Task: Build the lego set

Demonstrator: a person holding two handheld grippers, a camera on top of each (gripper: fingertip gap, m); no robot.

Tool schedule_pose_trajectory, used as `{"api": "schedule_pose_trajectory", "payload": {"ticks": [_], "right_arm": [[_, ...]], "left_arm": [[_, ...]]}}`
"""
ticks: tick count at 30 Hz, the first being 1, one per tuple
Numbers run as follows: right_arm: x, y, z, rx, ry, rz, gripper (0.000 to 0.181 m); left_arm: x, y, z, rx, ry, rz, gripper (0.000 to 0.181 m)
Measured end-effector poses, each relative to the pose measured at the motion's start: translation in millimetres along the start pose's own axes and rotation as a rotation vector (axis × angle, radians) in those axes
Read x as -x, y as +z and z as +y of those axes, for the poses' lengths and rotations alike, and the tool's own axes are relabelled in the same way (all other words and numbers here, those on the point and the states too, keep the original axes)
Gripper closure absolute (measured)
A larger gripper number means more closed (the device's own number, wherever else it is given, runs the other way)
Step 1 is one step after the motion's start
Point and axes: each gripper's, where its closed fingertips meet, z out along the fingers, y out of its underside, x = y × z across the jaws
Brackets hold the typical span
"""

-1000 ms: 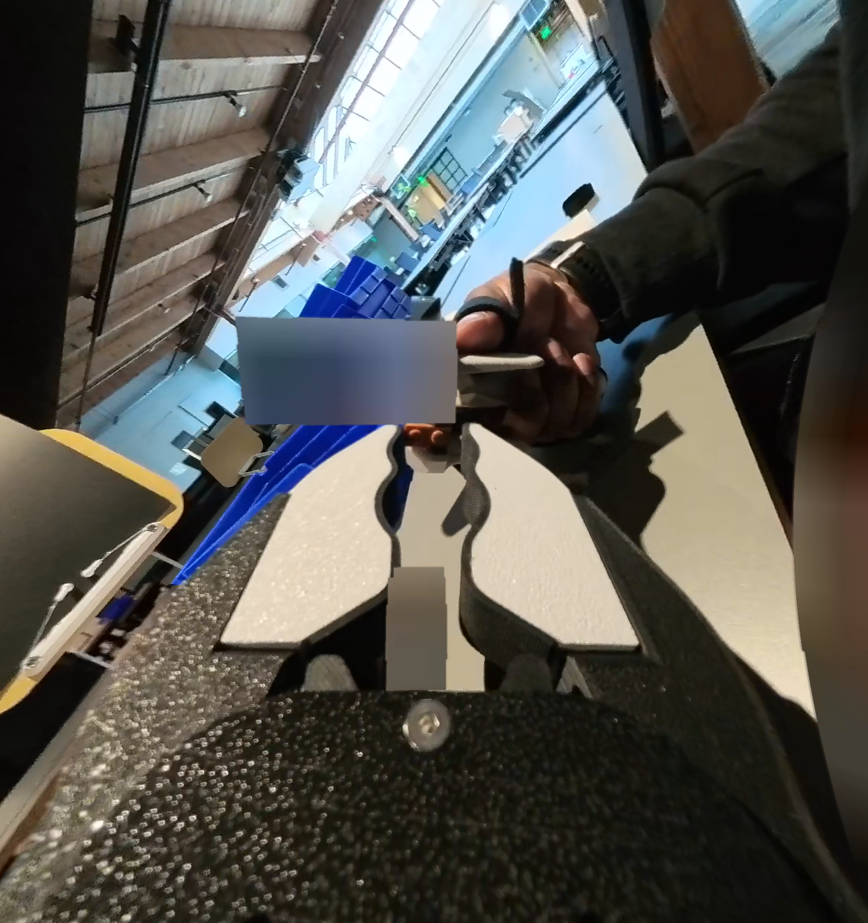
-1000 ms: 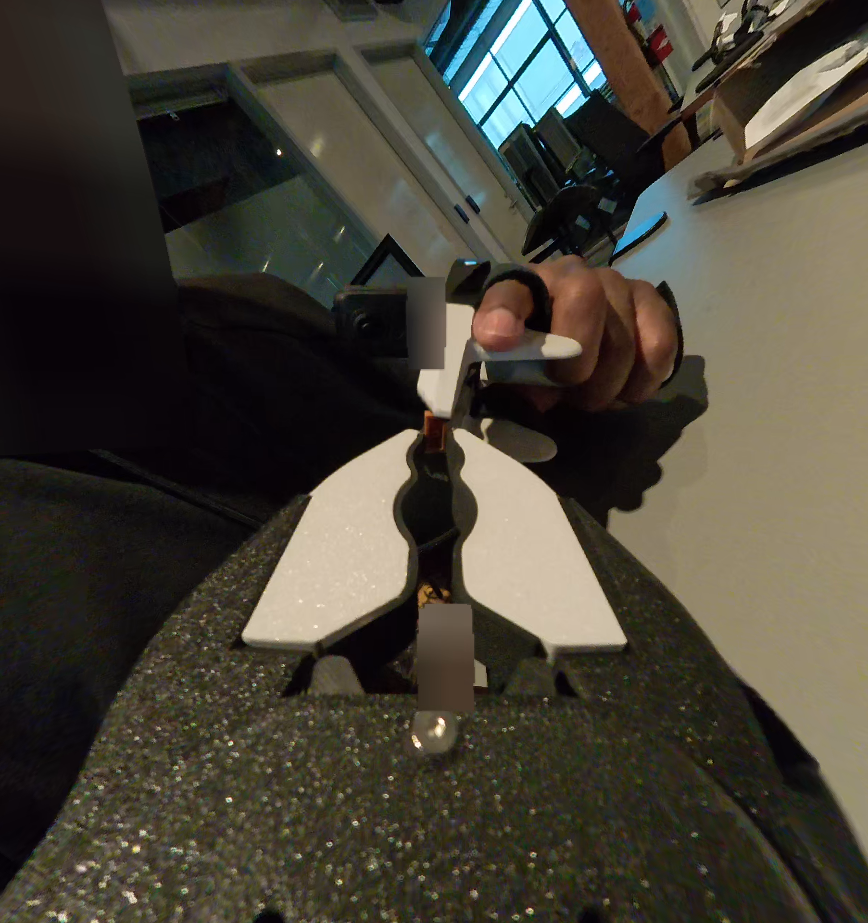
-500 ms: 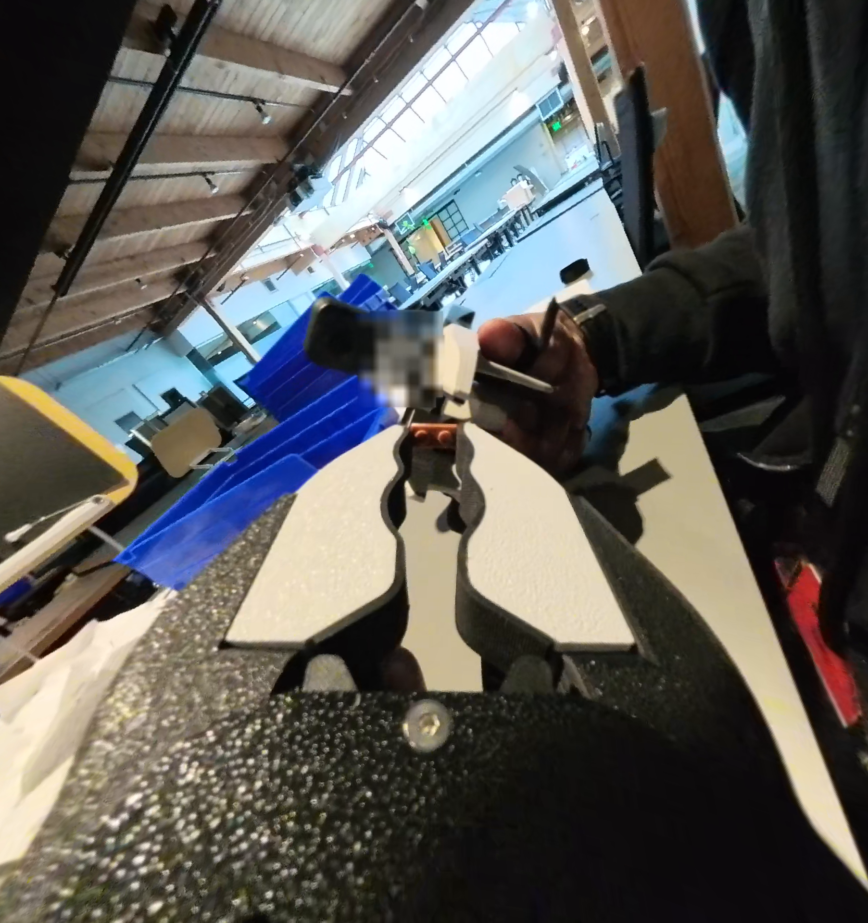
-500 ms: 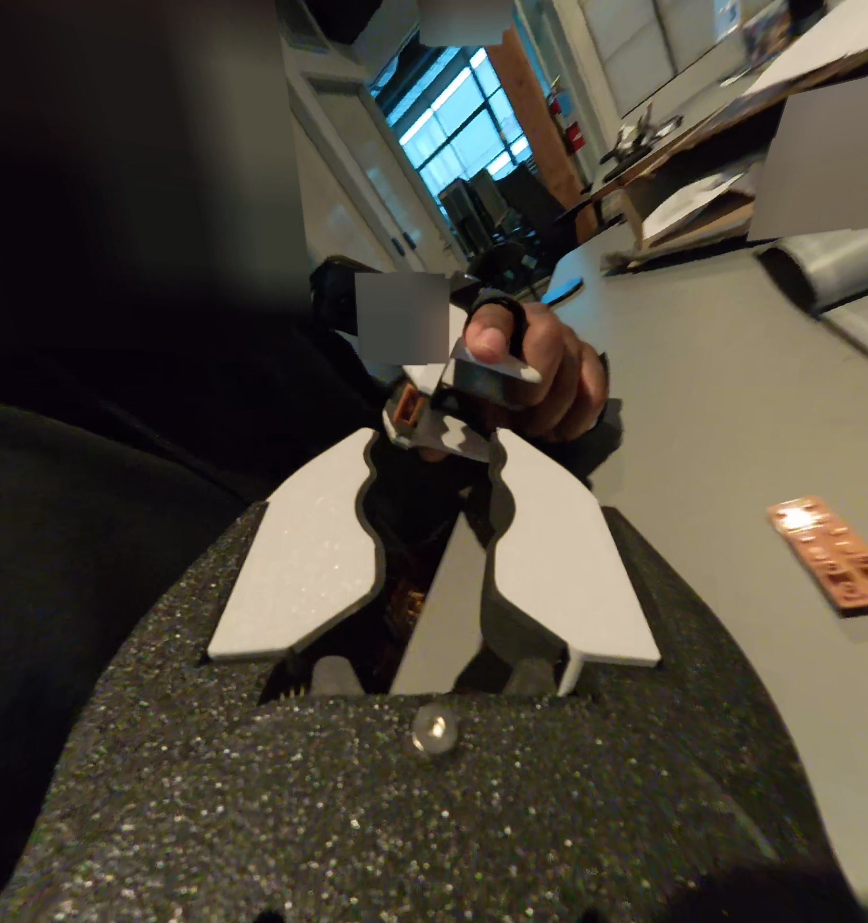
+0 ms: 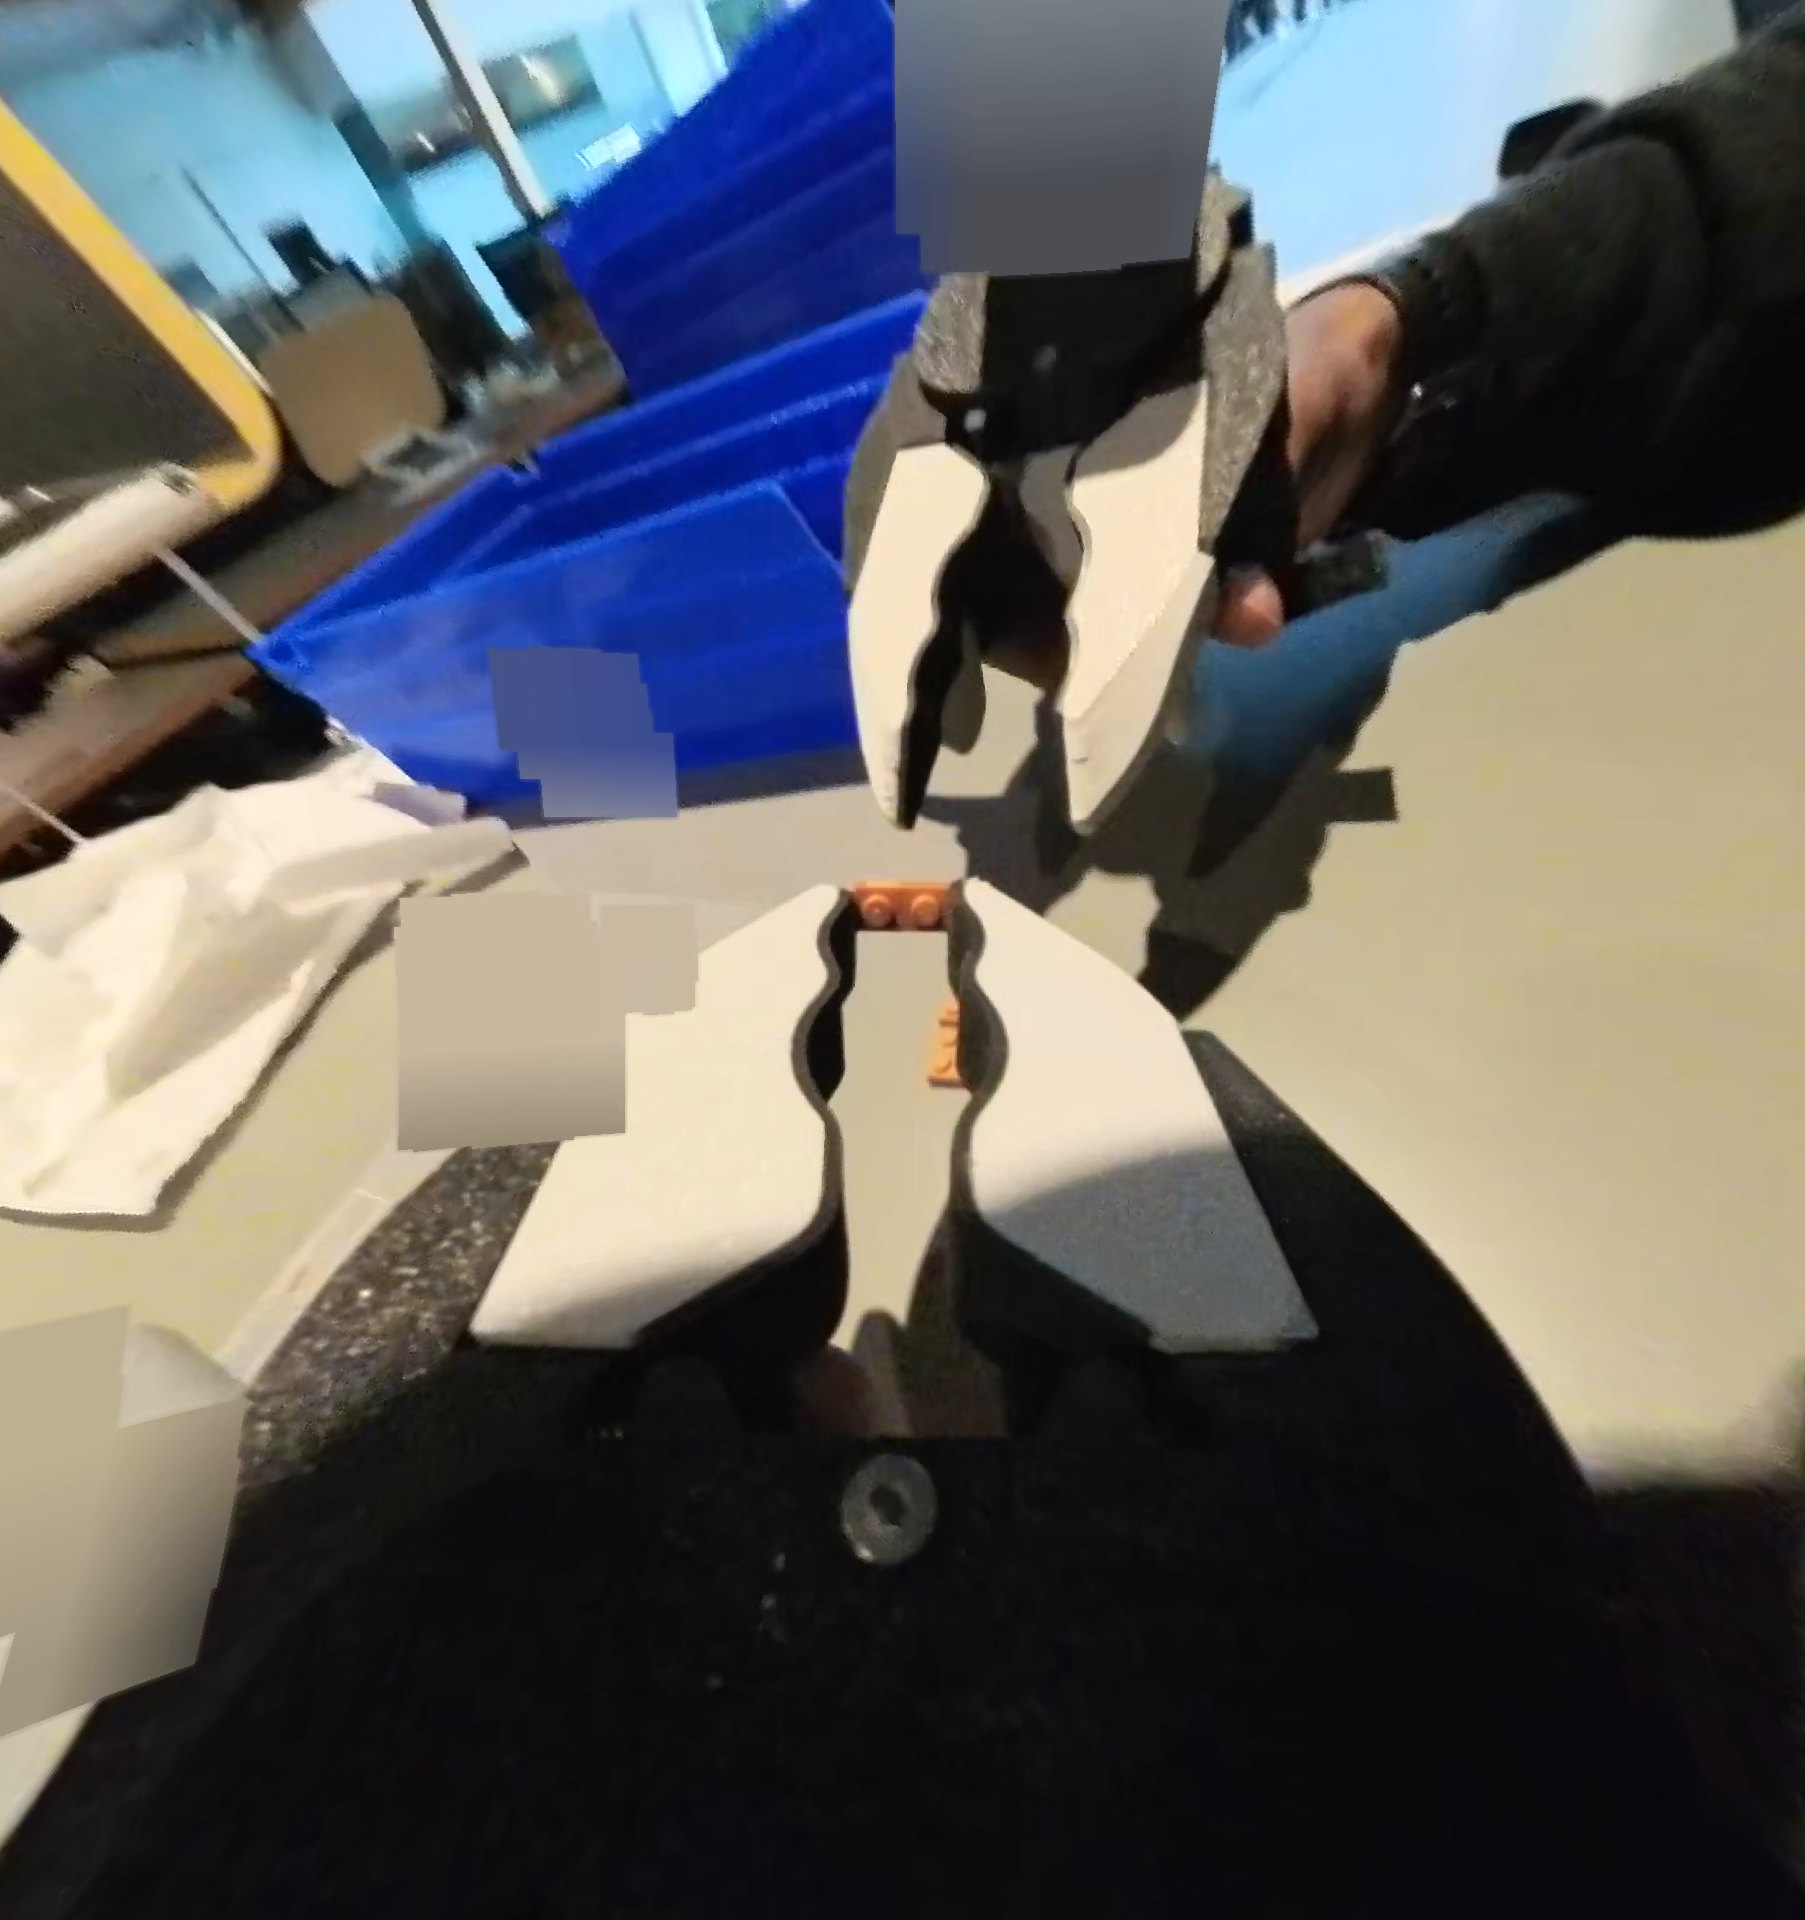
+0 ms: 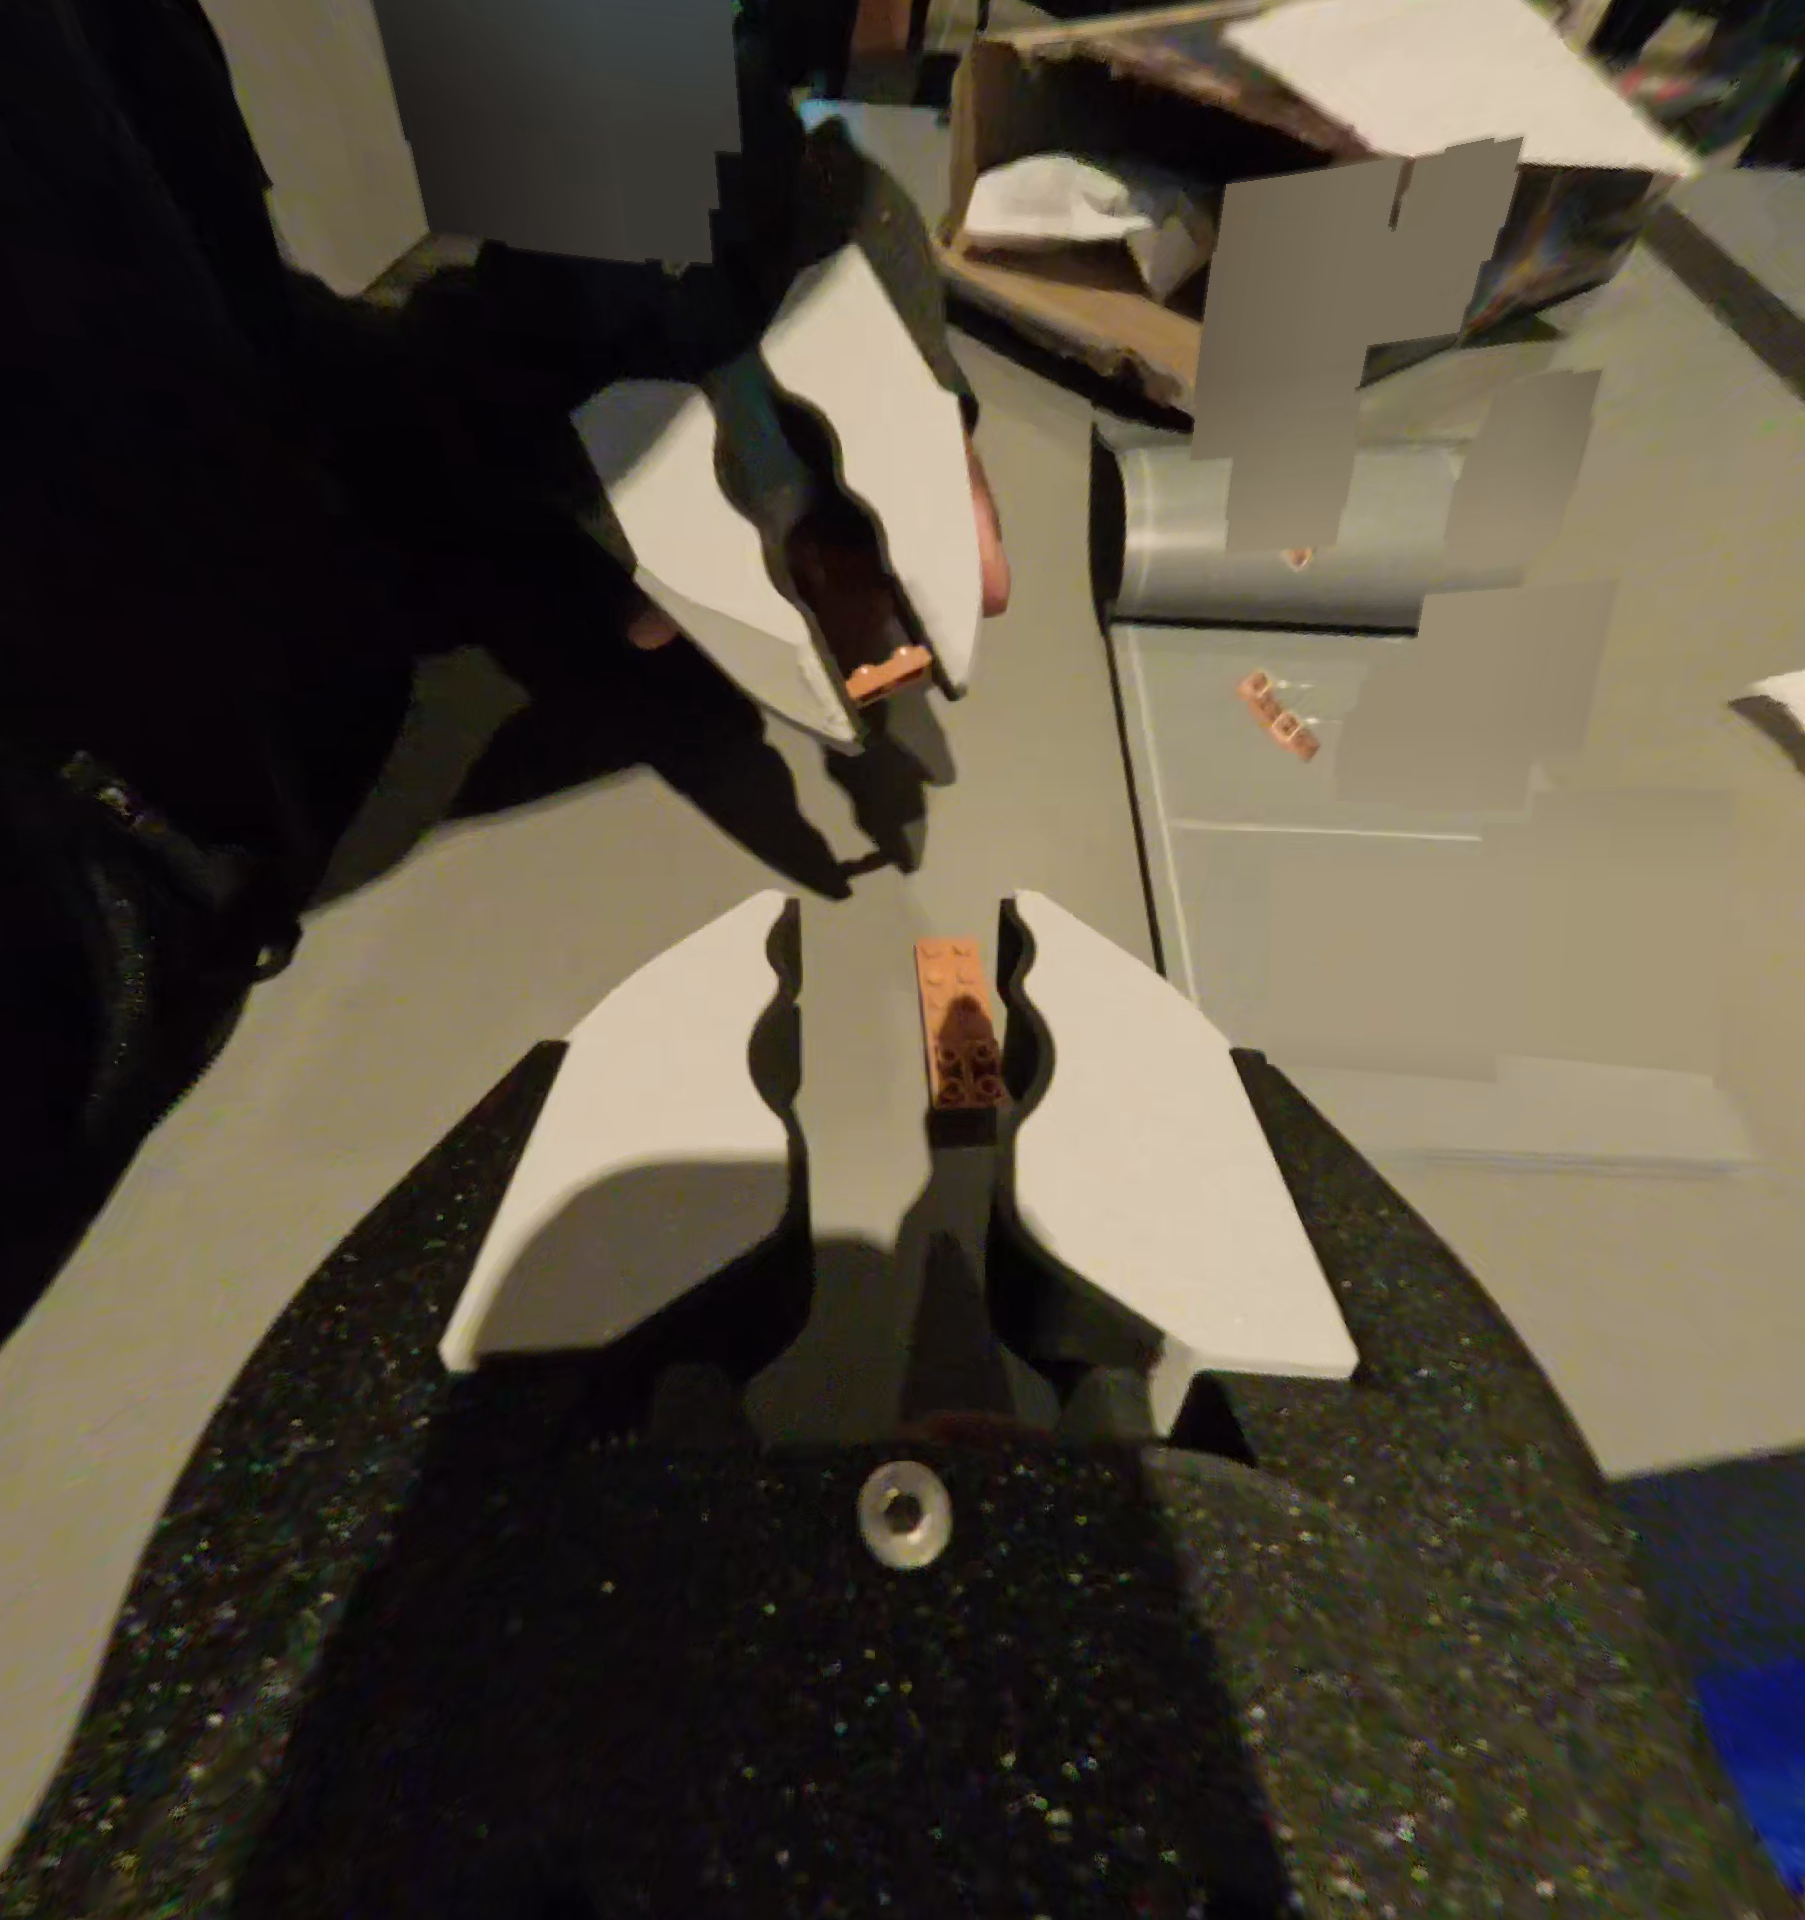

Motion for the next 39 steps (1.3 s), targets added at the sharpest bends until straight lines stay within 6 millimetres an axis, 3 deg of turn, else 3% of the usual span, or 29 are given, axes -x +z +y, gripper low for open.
{"api": "schedule_pose_trajectory", "payload": {"ticks": [5, 10, 15, 20, 27, 39], "right_arm": [[-6.1, -1.8, 12.1, 0.031, 0.054, -0.014, 0.145], [-2.1, -13.4, 31.1, 0.107, 0.086, 0.024, 0.145], [-2.1, -16.7, 41.4, 0.161, 0.072, 0.074, 0.146], [-2.2, -16.1, 41.8, 0.159, 0.072, 0.075, 0.149], [-4.9, -17.9, 40.8, 0.143, 0.111, 0.069, 0.15], [-1.6, -15.9, 44.3, 0.169, 0.091, 0.059, 0.15]], "left_arm": [[7.9, 10.4, 37.9, 0.261, -0.038, 0.124, 0.165], [-6.4, 19.9, 47.4, 0.436, -0.098, 0.251, 0.165], [-10.8, 26.9, 65.4, 0.637, -0.034, 0.265, 0.164], [-11.5, 33.0, 58.3, 0.692, -0.009, 0.296, 0.165], [-15.2, 30.8, 65.0, 0.814, 0.028, 0.355, 0.165], [-15.4, 36.2, 63.2, 0.841, 0.032, 0.401, 0.165]]}}
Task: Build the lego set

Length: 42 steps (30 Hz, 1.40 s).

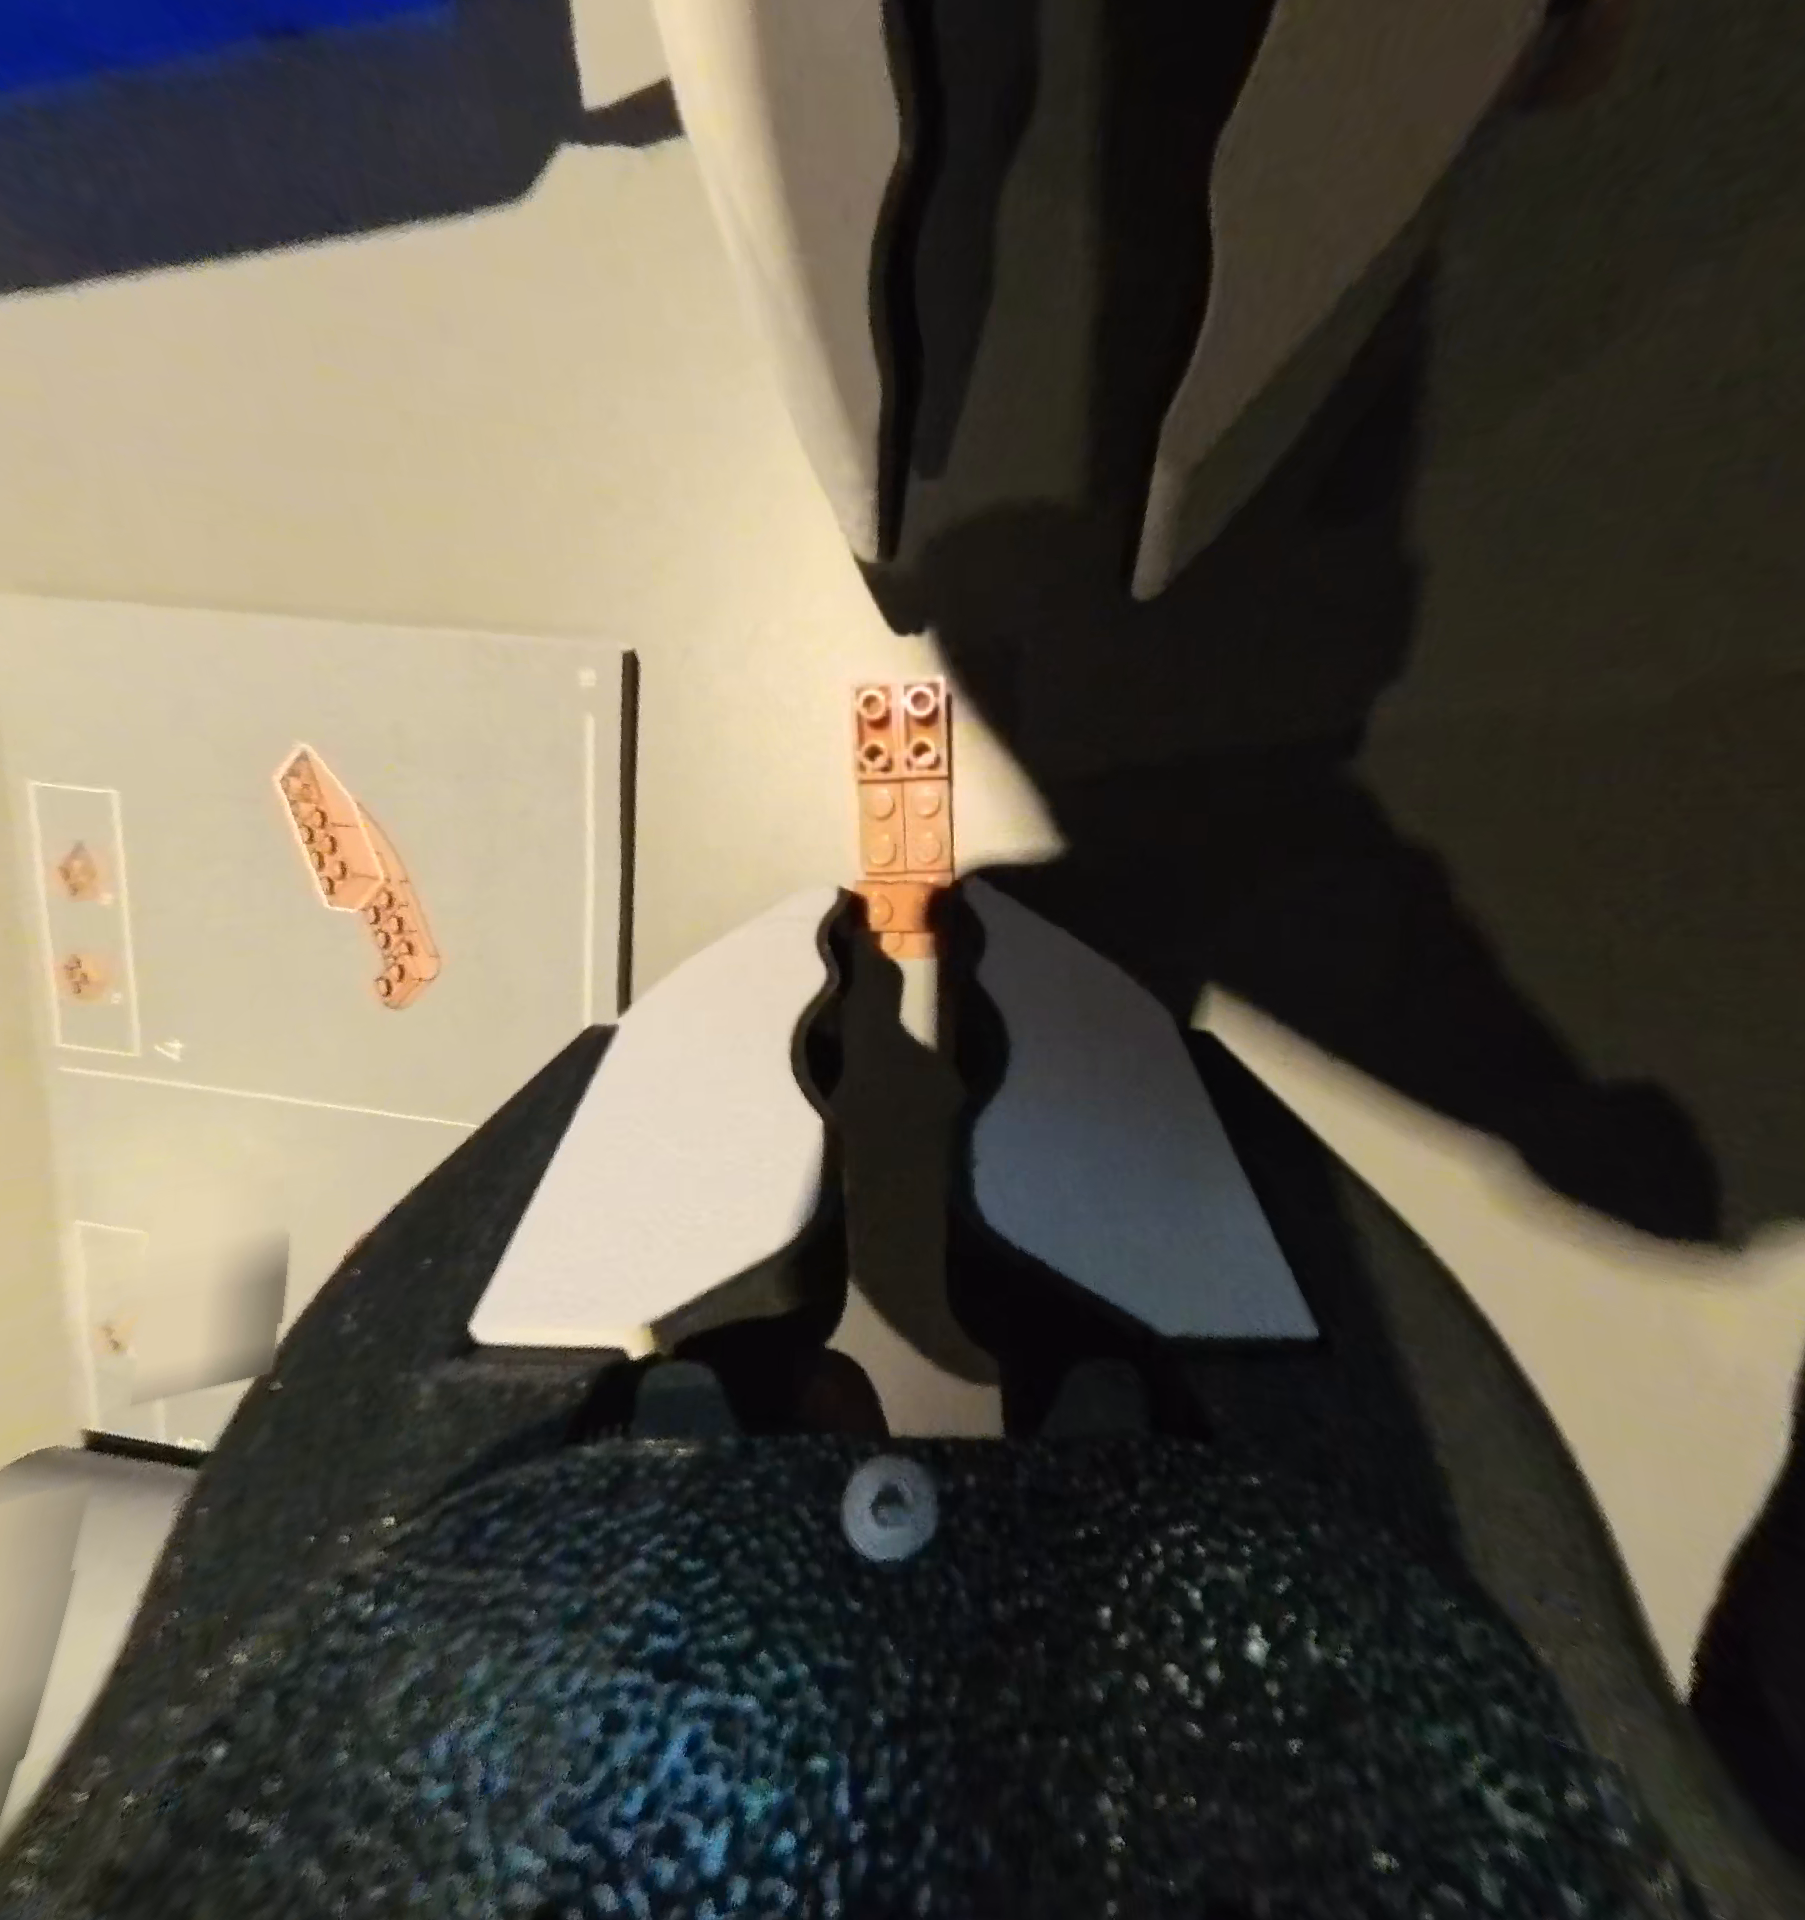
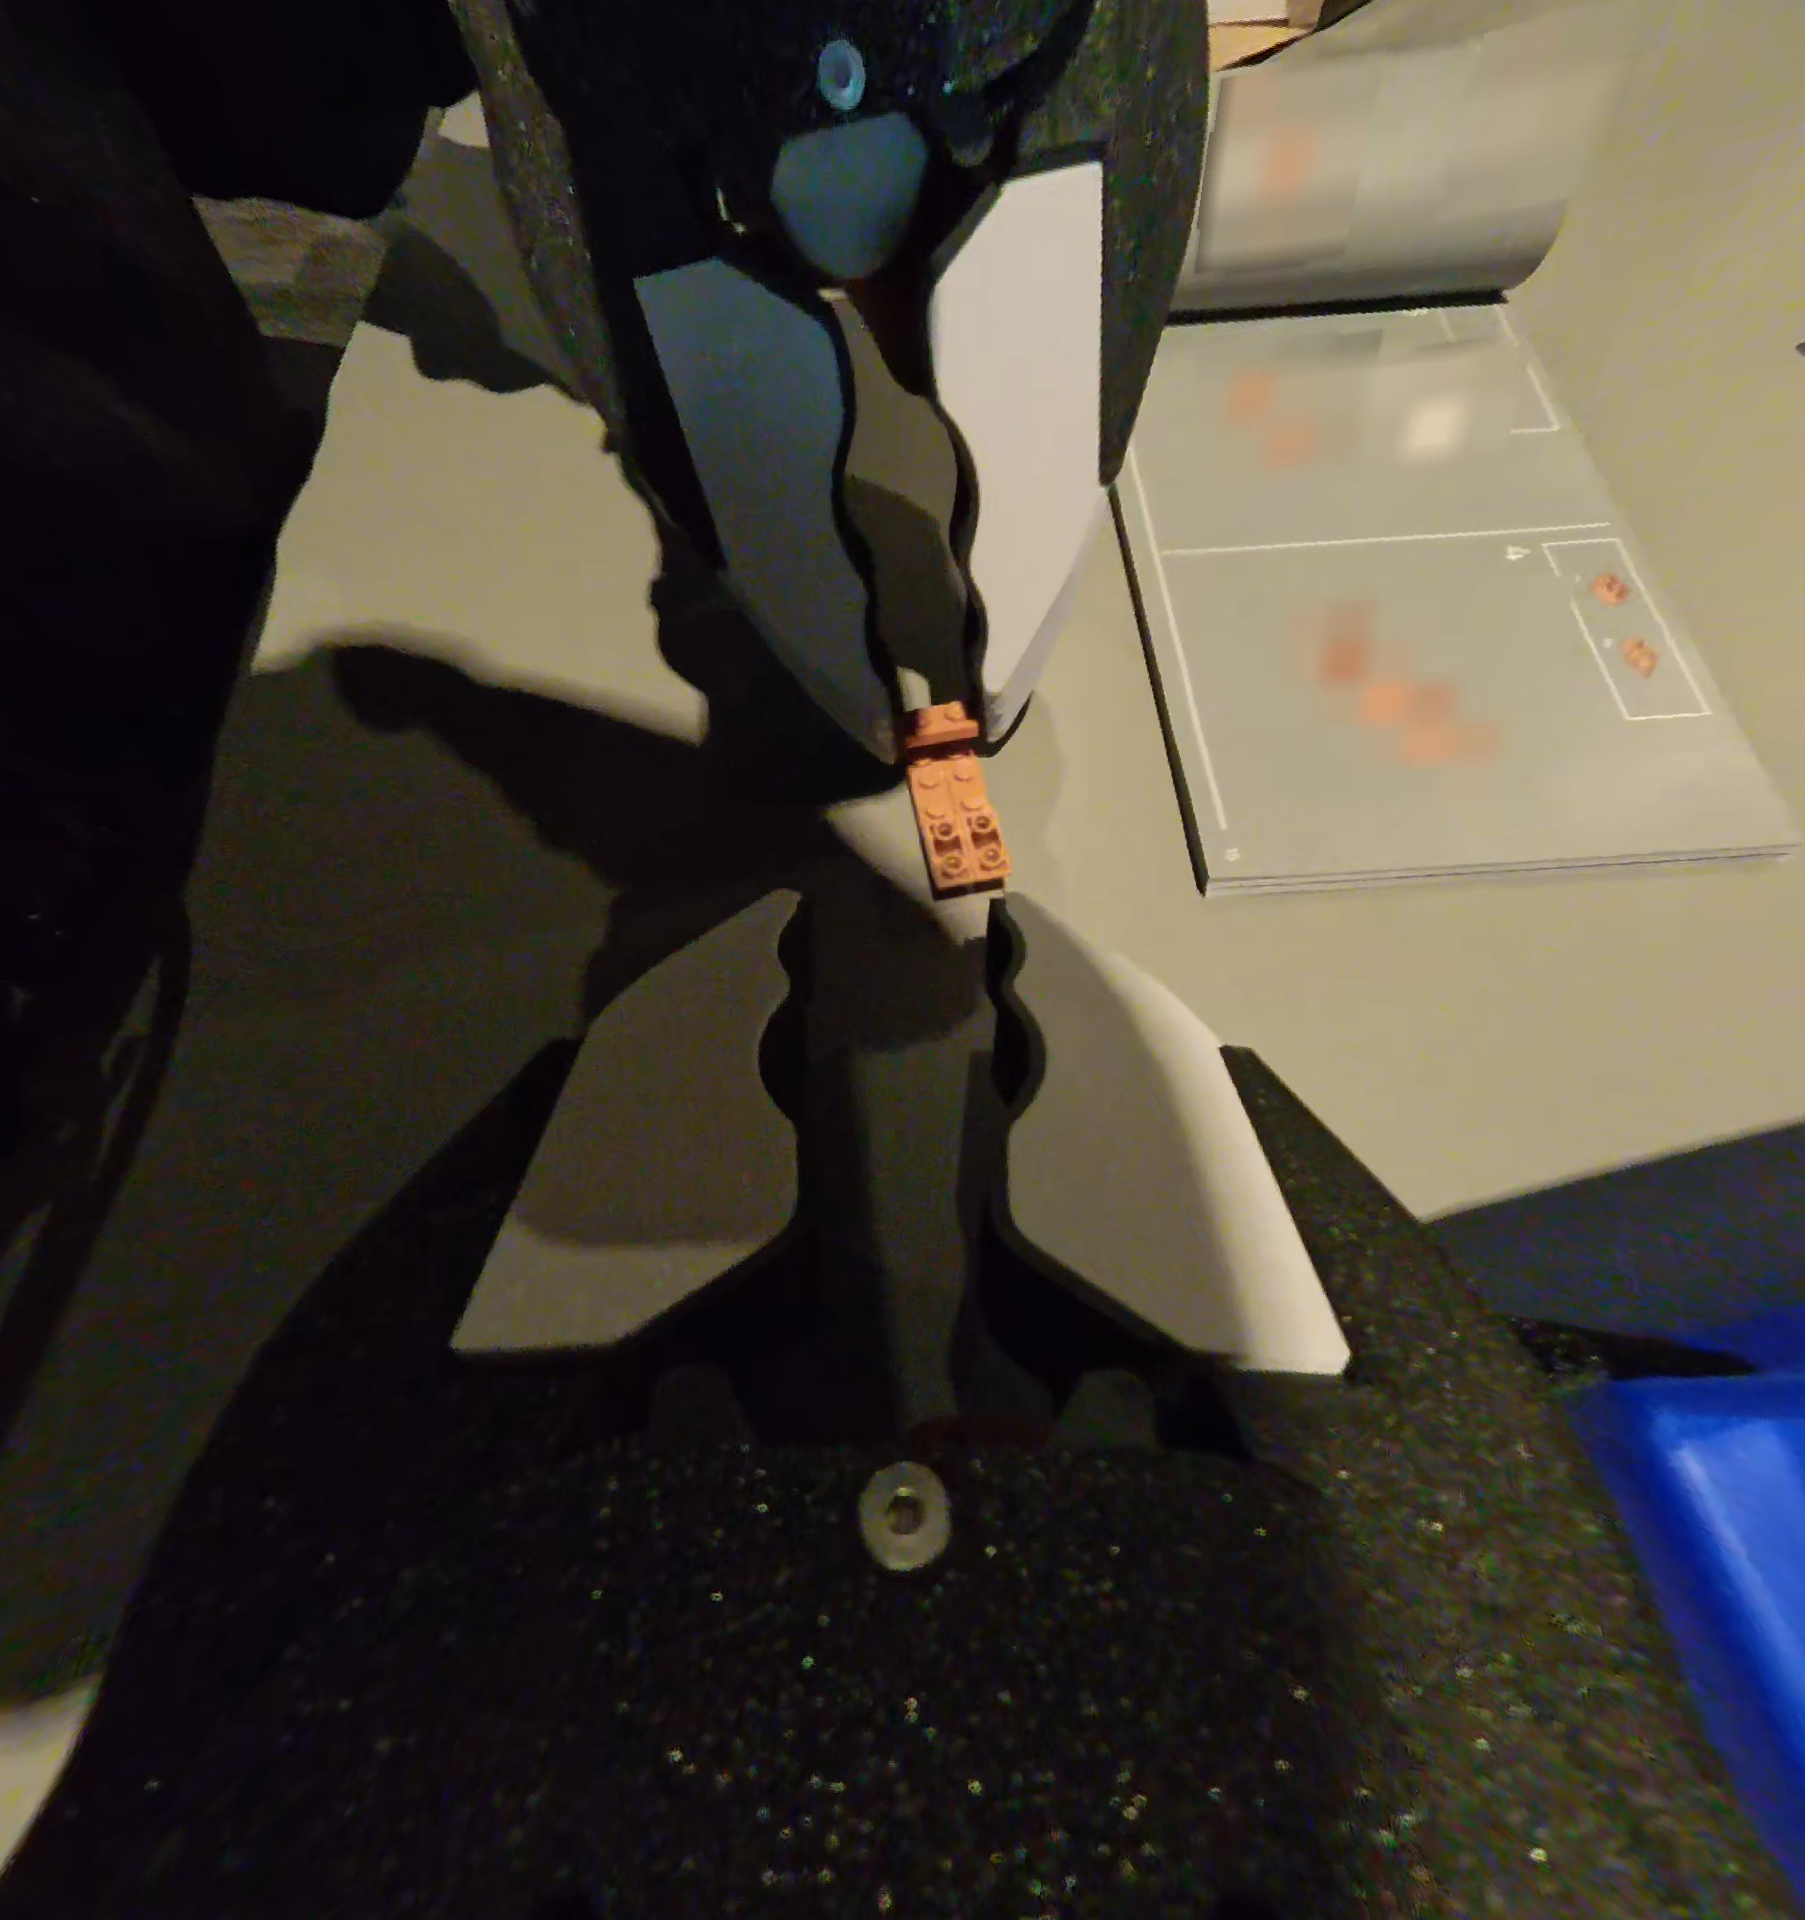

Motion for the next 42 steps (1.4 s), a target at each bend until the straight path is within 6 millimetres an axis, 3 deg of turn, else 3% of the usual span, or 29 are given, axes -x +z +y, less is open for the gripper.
{"api": "schedule_pose_trajectory", "payload": {"ticks": [19, 34, 42], "right_arm": [[-4.8, 2.8, 0.3, 0.012, 0.035, 0.003, 0.15], [-15.0, 26.2, 11.6, 0.19, -0.003, 0.046, 0.152], [-12.9, 30.0, 8.0, 0.183, 0.011, -0.011, 0.165]], "left_arm": [[2.9, 0.6, -0.9, 0.019, 0.057, 0.001, 0.165], [1.1, 2.6, 0.8, -0.071, 0.072, 0.07, 0.164], [0.8, 3.9, -2.0, -0.161, 0.056, 0.116, 0.164]]}}
